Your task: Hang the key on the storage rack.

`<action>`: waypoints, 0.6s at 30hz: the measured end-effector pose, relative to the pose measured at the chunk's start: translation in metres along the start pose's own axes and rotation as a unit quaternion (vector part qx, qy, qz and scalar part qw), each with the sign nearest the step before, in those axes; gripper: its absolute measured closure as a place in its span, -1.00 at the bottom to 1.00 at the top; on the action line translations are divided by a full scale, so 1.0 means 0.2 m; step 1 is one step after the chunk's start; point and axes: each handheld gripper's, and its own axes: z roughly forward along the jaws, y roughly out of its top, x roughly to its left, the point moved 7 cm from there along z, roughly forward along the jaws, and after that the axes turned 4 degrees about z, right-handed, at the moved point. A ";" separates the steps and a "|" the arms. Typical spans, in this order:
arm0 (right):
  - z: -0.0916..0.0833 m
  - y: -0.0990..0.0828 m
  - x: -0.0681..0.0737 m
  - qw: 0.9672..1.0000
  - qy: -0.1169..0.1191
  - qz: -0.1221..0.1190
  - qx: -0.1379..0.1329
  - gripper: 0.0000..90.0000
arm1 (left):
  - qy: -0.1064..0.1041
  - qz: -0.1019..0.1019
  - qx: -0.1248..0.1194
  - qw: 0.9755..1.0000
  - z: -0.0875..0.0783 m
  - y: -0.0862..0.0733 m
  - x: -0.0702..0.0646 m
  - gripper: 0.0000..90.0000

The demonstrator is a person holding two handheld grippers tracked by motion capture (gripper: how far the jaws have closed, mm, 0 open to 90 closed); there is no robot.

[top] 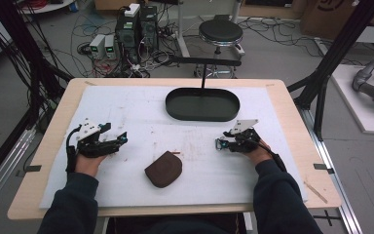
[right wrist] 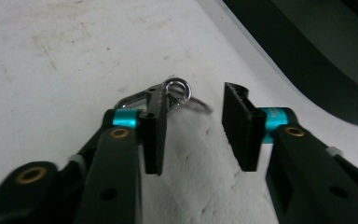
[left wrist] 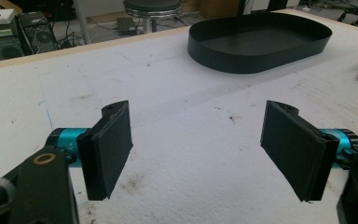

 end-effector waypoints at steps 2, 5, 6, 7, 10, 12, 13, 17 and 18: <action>0.01 0.00 0.00 1.000 0.002 -0.006 0.003 0.64 | -0.002 0.001 0.001 1.000 0.00 0.00 0.00 -0.45; 0.01 0.01 0.03 1.000 0.013 -0.009 0.008 0.86 | 0.001 -0.002 0.001 1.000 0.00 0.00 0.01 -0.45; 0.01 0.01 0.03 1.000 0.019 -0.008 0.008 0.90 | 0.000 -0.002 0.002 1.000 0.00 0.00 0.01 -0.45; 0.00 0.01 0.03 1.000 0.020 -0.010 0.007 0.96 | 0.000 -0.002 0.002 1.000 0.00 0.00 0.00 -0.45; 0.00 0.01 0.04 1.000 0.026 -0.010 0.005 0.97 | -0.001 -0.001 0.002 1.000 0.00 0.00 0.00 -0.45; 0.00 0.01 0.04 1.000 0.028 0.002 0.007 0.97 | 0.000 -0.002 0.001 1.000 0.00 0.00 0.00 -0.45; 0.00 0.01 0.04 1.000 0.028 0.002 0.007 0.97 | 0.000 -0.002 0.001 1.000 0.00 0.00 0.00 -0.45; -0.01 0.00 0.03 0.999 0.030 0.037 0.008 0.96 | -0.001 -0.001 0.003 1.000 0.00 0.00 0.00 -0.45; 0.00 0.00 0.03 0.999 0.032 0.040 0.012 0.96 | -0.001 -0.001 0.003 1.000 0.00 0.00 0.00 -0.45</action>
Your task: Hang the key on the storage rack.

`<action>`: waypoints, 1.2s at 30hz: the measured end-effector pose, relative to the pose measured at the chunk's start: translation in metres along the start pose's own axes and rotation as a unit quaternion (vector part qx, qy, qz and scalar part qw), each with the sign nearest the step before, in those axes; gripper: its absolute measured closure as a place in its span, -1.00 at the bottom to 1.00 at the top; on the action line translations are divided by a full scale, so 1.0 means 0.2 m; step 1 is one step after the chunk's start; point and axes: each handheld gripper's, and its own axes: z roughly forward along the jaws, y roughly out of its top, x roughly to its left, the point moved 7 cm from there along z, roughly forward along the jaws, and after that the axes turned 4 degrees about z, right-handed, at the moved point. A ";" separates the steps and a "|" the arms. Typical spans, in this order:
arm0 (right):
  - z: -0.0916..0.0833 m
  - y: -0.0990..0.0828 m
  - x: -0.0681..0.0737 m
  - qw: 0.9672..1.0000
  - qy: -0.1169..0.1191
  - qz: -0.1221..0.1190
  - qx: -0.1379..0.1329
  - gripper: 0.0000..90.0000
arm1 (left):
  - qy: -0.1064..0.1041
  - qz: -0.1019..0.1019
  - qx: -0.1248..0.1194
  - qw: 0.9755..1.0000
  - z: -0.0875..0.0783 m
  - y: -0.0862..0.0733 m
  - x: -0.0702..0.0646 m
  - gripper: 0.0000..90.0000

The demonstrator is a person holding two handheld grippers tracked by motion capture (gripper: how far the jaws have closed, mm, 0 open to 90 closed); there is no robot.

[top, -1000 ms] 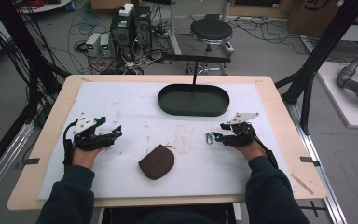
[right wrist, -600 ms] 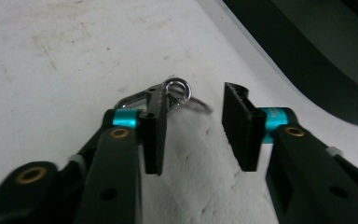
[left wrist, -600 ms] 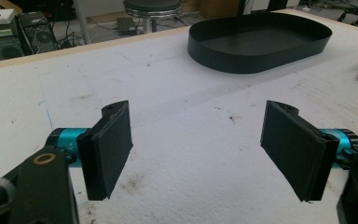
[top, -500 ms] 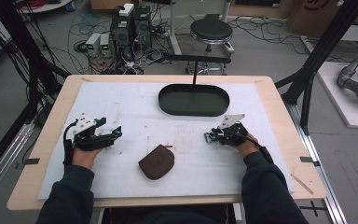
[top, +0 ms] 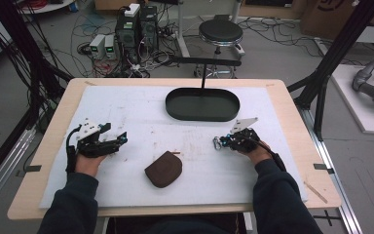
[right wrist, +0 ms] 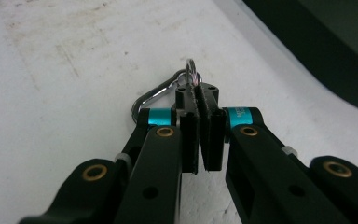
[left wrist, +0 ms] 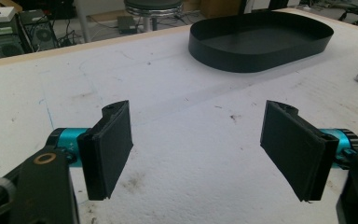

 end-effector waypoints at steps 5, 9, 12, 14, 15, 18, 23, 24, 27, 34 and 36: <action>0.01 0.00 0.01 1.000 0.006 0.009 0.005 0.98 | 0.000 0.000 0.000 1.000 0.00 0.00 0.00 -0.45; -0.01 0.00 -0.01 0.999 0.004 0.051 0.000 1.00 | 0.000 0.002 0.002 1.000 0.00 0.00 0.00 -0.45; -0.03 0.00 -0.02 0.997 0.004 0.072 0.003 1.00 | 0.001 0.001 0.001 1.000 0.00 0.00 0.00 -0.45; -0.04 0.01 -0.04 0.996 -0.002 0.085 -0.003 1.00 | 0.002 0.001 0.000 1.000 0.00 0.00 0.00 -0.45; -0.05 0.01 -0.04 0.996 -0.003 0.088 -0.008 1.00 | 0.002 0.001 0.001 1.000 0.00 0.00 0.00 -0.45; -0.08 0.02 -0.06 0.995 -0.008 0.098 -0.019 1.00 | 0.001 0.001 0.001 1.000 0.00 0.00 0.00 -0.45; -0.17 0.07 -0.10 0.992 -0.022 0.112 -0.053 1.00 | 0.002 0.000 0.001 1.000 0.00 0.00 0.00 -0.45; -0.19 0.08 -0.10 0.992 -0.028 0.110 -0.057 1.00 | 0.002 0.000 0.001 1.000 0.00 0.00 0.00 -0.45; -0.24 0.13 -0.14 0.990 -0.039 0.112 -0.078 1.00 | 0.001 0.000 0.001 1.000 0.00 0.00 0.00 -0.45; -0.32 0.25 -0.24 0.986 -0.065 0.116 -0.100 1.00 | 0.000 0.000 0.001 1.000 0.00 0.00 0.00 -0.44; -0.36 0.32 -0.31 0.983 -0.079 0.119 -0.118 1.00 | -0.001 0.001 0.002 1.000 0.00 0.00 0.00 -0.45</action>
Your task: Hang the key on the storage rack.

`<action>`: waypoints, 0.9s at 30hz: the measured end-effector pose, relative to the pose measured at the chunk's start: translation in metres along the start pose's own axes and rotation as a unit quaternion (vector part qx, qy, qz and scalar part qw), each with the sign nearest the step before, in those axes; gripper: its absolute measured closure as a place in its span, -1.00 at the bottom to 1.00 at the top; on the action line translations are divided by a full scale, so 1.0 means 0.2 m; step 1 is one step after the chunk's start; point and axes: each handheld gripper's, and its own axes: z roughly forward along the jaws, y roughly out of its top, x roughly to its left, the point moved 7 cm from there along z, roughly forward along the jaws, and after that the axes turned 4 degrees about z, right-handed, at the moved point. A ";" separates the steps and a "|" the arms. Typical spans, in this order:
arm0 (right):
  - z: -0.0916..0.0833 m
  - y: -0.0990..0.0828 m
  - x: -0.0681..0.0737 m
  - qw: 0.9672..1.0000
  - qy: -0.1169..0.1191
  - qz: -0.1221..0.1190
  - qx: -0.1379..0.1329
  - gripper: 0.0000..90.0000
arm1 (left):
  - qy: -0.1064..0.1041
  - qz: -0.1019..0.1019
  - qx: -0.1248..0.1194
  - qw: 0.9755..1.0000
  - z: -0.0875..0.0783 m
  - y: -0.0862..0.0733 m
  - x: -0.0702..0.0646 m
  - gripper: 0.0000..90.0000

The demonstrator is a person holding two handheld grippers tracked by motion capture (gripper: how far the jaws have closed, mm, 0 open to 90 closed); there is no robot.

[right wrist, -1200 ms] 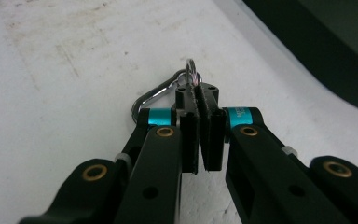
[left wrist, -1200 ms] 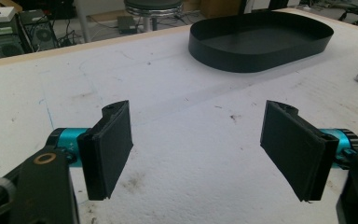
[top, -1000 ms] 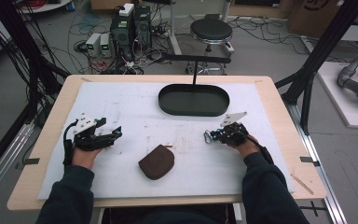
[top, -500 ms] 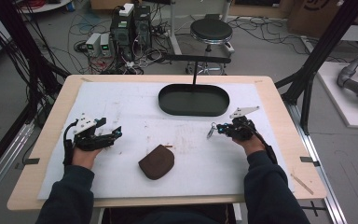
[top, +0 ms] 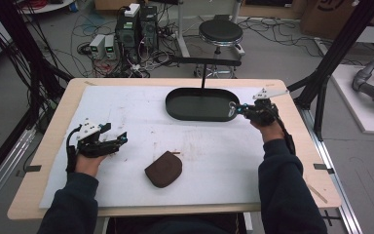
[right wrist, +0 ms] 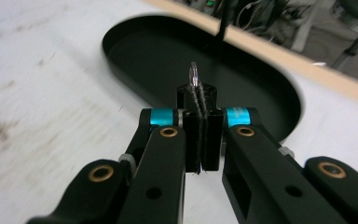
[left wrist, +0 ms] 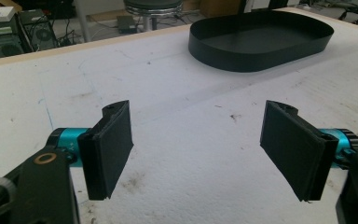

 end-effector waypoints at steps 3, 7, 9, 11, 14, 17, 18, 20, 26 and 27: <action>0.00 0.10 -0.07 1.000 -0.007 0.013 -0.026 1.00 | -0.001 -0.002 -0.001 1.000 0.00 0.00 0.00 -0.45; 0.03 0.22 -0.15 0.999 -0.014 0.016 -0.042 1.00 | -0.001 -0.001 0.001 1.000 0.00 0.00 0.00 -0.45; 0.05 0.27 -0.18 0.998 -0.025 0.019 -0.046 1.00 | 0.000 -0.002 0.002 1.000 0.00 0.00 0.00 -0.44; 0.06 0.27 -0.21 0.998 -0.028 0.027 -0.040 1.00 | 0.000 0.000 0.001 1.000 0.00 0.00 -0.01 -0.45; 0.06 0.23 -0.23 0.999 -0.028 0.030 -0.023 1.00 | -0.003 0.003 0.005 1.000 0.00 -0.01 -0.01 -0.44; 0.04 0.19 -0.24 0.999 -0.025 0.031 -0.005 1.00 | -0.004 0.002 0.006 1.000 0.01 -0.01 -0.01 -0.45; 0.03 0.17 -0.24 0.999 -0.020 0.036 0.005 1.00 | -0.005 0.004 0.007 1.000 0.00 -0.01 -0.01 -0.45; 0.02 0.12 -0.25 0.999 -0.030 0.023 0.030 1.00 | -0.005 0.004 0.006 1.000 0.00 -0.01 -0.01 -0.44; 0.00 -0.06 -0.31 0.995 -0.042 0.043 0.085 0.76 | -0.006 0.005 0.009 1.000 0.01 -0.01 -0.02 -0.44; 0.00 -0.09 -0.32 0.993 -0.042 0.052 0.095 0.72 | -0.007 0.005 0.008 1.000 0.01 -0.01 -0.02 -0.44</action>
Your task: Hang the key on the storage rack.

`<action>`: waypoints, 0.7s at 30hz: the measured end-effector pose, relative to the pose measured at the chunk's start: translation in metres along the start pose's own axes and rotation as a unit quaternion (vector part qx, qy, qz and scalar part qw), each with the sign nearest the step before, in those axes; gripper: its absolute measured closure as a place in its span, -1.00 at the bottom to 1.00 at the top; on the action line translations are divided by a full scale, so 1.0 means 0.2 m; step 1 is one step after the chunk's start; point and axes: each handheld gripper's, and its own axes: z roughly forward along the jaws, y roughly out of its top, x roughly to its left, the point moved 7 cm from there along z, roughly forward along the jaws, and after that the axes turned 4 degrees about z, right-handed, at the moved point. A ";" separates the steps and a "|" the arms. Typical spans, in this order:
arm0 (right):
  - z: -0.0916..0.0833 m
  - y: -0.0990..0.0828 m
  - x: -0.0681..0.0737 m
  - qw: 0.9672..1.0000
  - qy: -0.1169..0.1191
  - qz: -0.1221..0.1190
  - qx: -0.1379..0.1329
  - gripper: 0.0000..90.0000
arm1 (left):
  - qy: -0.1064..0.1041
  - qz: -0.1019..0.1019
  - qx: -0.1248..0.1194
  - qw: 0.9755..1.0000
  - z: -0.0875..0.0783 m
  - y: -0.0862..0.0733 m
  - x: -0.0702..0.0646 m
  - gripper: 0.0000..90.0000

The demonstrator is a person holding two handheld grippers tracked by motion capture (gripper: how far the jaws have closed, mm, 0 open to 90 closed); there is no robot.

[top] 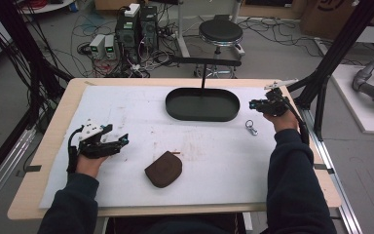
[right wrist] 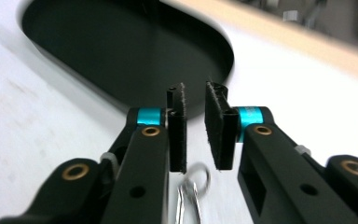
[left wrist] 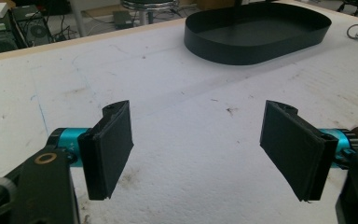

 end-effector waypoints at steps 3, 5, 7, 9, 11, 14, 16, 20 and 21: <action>0.05 -0.07 -0.03 1.000 0.002 0.027 -0.003 0.47 | 0.001 0.000 0.000 1.000 0.00 0.00 0.00 -0.44; 0.12 -0.15 -0.05 0.998 0.000 0.052 0.022 0.33 | 0.001 0.000 0.000 1.000 0.00 0.00 0.01 -0.44; 0.17 -0.21 -0.07 0.995 0.013 0.090 0.044 0.16 | 0.001 0.000 0.001 1.000 0.00 0.00 0.01 -0.44; 0.18 -0.24 -0.07 0.992 0.025 0.112 0.043 0.15 | 0.000 0.000 0.001 1.000 0.00 0.00 0.00 -0.44; 0.18 -0.24 -0.07 0.993 0.020 0.112 0.017 0.09 | 0.001 0.000 0.001 1.000 0.00 0.00 0.01 -0.44; 0.18 -0.29 -0.09 0.990 0.023 0.136 0.024 -0.26 | 0.001 0.000 0.001 1.000 0.00 0.00 0.01 -0.44; 0.18 -0.32 -0.11 0.988 0.034 0.150 0.016 -0.28 | 0.000 -0.001 0.001 1.000 0.00 0.00 0.00 -0.44; 0.18 -0.37 -0.12 0.986 0.033 0.160 0.011 0.05 | -0.001 0.002 0.003 1.000 0.00 0.00 0.00 -0.44; 0.18 -0.37 -0.12 0.986 0.038 0.161 0.006 0.16 | -0.001 0.002 0.003 1.000 0.00 0.00 0.00 -0.43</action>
